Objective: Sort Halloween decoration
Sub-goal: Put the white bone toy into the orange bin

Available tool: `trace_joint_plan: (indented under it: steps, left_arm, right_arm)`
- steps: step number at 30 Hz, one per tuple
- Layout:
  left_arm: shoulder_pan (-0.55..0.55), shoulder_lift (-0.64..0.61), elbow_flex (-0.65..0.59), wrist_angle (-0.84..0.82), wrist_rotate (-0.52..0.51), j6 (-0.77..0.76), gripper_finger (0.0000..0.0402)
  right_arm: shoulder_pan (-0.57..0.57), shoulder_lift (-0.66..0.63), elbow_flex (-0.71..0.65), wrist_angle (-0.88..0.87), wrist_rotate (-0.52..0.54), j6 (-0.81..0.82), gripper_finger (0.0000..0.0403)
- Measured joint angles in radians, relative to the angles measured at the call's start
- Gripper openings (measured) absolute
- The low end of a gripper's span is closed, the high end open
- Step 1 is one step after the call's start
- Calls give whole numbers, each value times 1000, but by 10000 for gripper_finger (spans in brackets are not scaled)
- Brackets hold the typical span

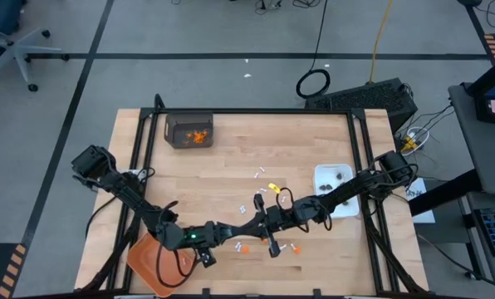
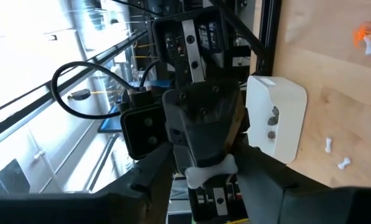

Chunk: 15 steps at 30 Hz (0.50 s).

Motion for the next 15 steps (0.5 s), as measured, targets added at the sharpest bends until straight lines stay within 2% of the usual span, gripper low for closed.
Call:
trace_joint_plan:
  steps: [7, 15]
  left_arm:
    - [-1, 0, 0, -5, 0, -36, 134]
    - [-2, 0, 0, -23, 0, -54, 129]
  right_arm:
    - [0, -1, 0, -6, 0, -8, 0]
    - [-1, -1, 0, -10, 1, -14, 0]
